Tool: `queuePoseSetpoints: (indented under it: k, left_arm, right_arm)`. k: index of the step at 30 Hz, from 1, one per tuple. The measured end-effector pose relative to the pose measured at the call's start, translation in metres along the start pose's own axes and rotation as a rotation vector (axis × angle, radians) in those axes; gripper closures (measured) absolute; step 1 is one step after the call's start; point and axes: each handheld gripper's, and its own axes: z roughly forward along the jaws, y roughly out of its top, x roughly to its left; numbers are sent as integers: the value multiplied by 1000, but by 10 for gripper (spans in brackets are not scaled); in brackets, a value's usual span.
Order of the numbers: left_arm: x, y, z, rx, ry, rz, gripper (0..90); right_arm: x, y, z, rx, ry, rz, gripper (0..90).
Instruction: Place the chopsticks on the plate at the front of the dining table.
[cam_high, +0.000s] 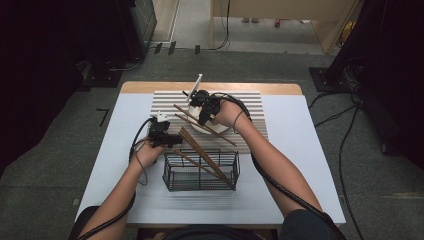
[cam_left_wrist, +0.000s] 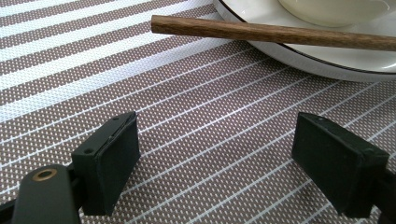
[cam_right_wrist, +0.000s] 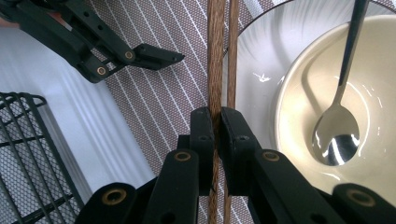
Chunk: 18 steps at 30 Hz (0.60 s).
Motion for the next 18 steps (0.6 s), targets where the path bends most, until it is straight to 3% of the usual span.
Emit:
queuePoseSetpoints:
  k: [18]
  left_arm:
    - [-2,0,0,0,-5,3,152]
  right_arm:
    - [-1,6,15,36,8,-7,854]
